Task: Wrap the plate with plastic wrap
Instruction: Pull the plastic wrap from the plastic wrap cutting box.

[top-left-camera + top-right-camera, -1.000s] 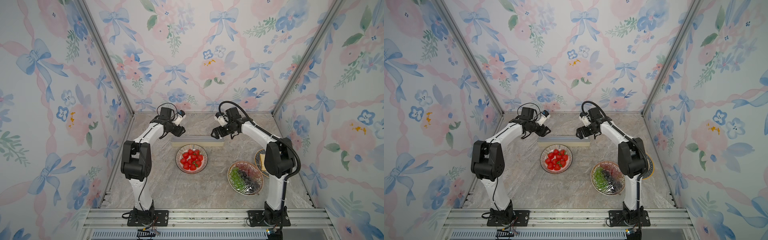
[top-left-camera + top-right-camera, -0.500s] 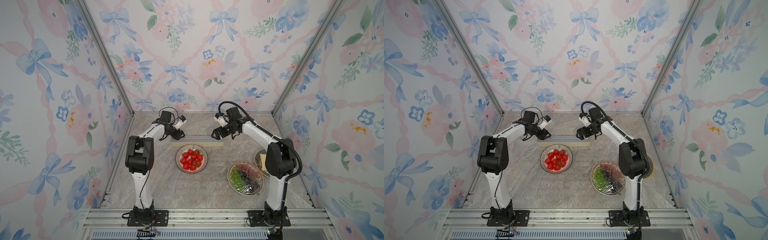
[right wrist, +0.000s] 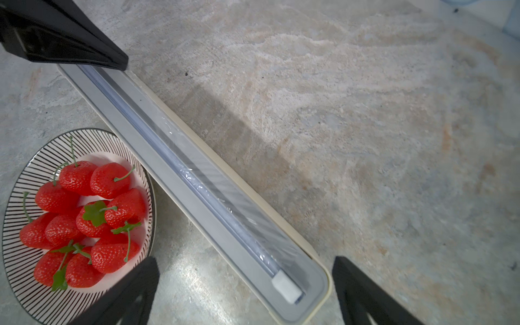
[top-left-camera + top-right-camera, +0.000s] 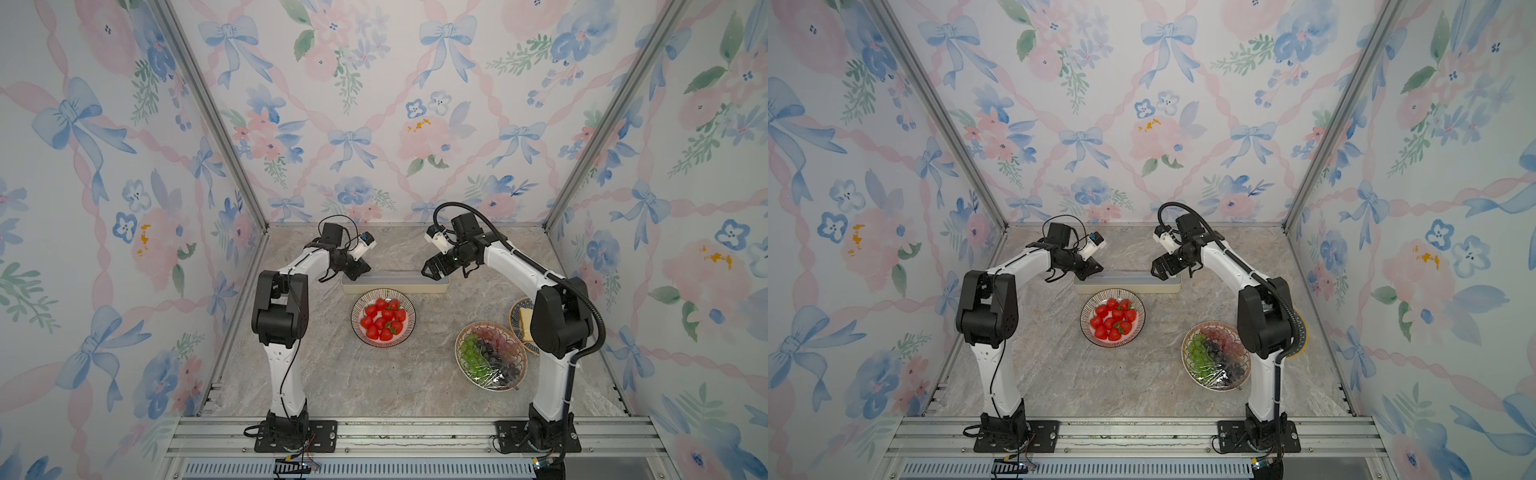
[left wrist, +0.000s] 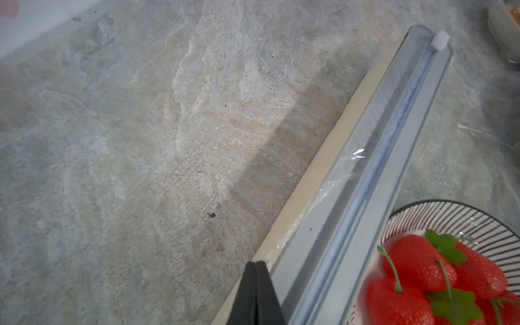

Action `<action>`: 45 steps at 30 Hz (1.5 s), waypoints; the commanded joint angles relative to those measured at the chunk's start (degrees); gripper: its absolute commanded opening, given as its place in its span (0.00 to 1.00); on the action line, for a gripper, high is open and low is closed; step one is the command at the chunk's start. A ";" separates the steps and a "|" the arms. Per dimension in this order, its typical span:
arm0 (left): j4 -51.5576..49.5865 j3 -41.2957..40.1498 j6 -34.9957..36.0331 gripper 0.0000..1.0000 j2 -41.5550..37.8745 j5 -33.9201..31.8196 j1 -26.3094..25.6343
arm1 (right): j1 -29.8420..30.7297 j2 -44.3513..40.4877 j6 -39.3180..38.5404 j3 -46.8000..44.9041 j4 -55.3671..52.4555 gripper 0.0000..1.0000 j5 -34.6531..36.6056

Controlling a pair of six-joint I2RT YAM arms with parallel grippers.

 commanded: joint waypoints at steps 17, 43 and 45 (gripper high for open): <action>-1.30 1.58 0.72 0.00 -2.77 9.76 3.13 | 9.33 23.34 -12.62 31.60 -7.74 0.75 -4.56; -1.28 1.44 0.73 0.00 -2.59 8.53 3.44 | 9.78 29.31 -9.80 35.82 -8.73 0.41 -3.52; -1.30 1.42 0.71 0.00 -2.61 8.54 3.44 | 9.78 29.53 -9.98 35.99 -9.13 0.41 -3.32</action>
